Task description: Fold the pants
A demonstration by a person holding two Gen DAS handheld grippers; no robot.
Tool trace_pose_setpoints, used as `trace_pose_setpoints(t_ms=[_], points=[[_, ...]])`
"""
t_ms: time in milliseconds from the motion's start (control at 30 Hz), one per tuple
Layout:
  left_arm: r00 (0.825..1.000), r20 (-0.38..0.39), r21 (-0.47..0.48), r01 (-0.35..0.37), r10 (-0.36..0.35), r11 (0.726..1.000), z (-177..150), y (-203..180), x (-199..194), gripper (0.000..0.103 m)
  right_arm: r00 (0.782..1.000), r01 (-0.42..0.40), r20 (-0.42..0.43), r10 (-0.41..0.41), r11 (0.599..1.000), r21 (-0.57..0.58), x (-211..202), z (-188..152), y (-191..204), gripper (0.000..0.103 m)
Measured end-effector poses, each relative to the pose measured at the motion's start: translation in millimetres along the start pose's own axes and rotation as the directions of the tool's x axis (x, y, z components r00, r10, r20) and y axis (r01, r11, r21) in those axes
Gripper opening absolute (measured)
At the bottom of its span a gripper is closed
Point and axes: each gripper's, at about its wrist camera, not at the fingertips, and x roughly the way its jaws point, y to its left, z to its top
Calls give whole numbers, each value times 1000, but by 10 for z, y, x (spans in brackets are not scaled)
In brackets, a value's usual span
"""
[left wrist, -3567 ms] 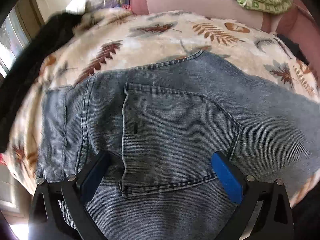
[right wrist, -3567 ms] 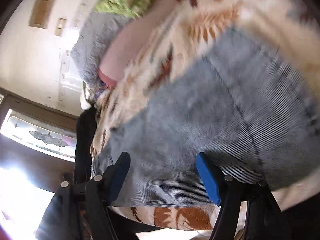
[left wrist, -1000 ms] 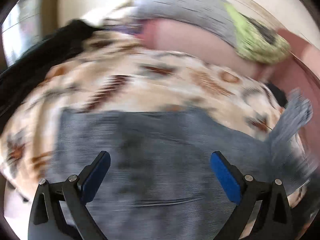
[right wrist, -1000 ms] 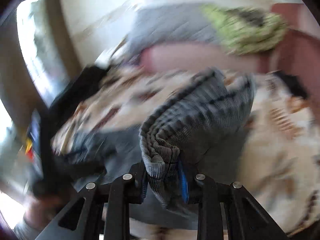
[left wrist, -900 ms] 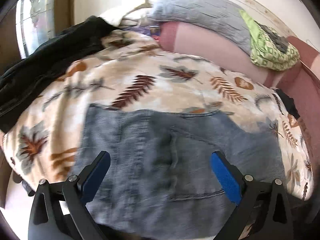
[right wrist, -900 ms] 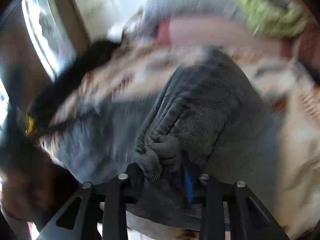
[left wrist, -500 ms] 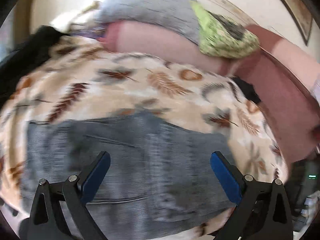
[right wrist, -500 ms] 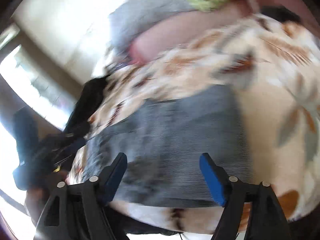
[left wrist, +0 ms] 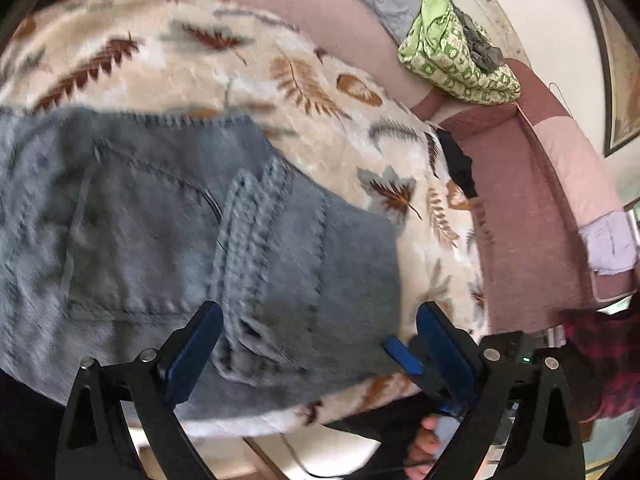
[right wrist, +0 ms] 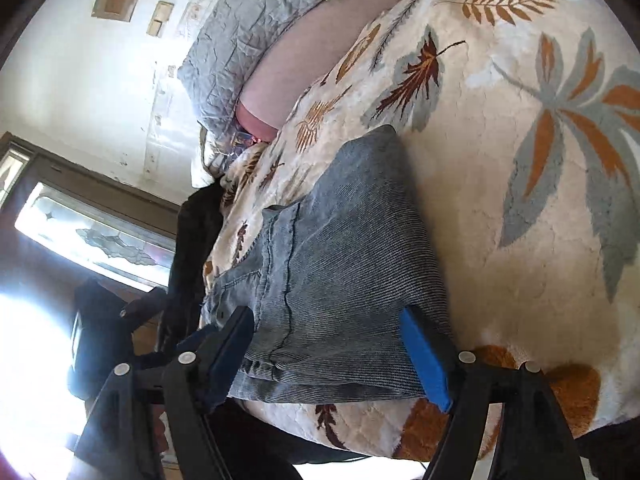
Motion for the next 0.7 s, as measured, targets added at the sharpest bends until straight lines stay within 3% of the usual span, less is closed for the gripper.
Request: trace_pose_setpoints(t_ms=[67, 133, 267, 333, 467, 500, 533, 567, 600, 700], points=[[999, -46, -44, -11, 9, 999, -12, 28, 125, 93, 1000, -26, 1, 26, 1000, 13, -23, -5, -38, 78], [997, -79, -96, -22, 15, 995, -71, 46, 169, 81, 999, -41, 2, 41, 999, 19, -42, -14, -52, 78], [998, -64, -100, -18, 12, 995, -160, -9, 121, 79, 999, -48, 6, 47, 999, 23, -37, -14, -62, 78], [994, -67, -100, -91, 84, 991, -120, 29, 211, 79, 999, -47, 7, 47, 999, 27, -25, -12, -50, 78], [991, -77, -141, -117, 106, 983, -122, 153, 282, 79, 998, -57, 8, 57, 998, 27, -48, -26, -62, 78], [991, -73, -137, -124, 115, 983, -124, 142, 280, 70, 998, -58, 9, 58, 998, 26, -48, -28, -63, 78], [987, -69, -119, -155, 148, 981, -123, 127, 279, 41, 998, -58, 9, 58, 998, 25, -47, -28, -63, 78], [977, -71, -100, -205, 199, 974, -116, 124, 283, 22, 998, -55, 9, 55, 998, 22, -46, -29, -60, 78], [973, -68, -92, -228, 222, 969, -123, 164, 282, 13, 999, -53, 8, 53, 998, 19, -44, -29, -55, 78], [971, -67, -80, -234, 229, 969, -192, 215, 260, 12, 999, -43, 2, 43, 999, 12, -43, -28, -35, 78]])
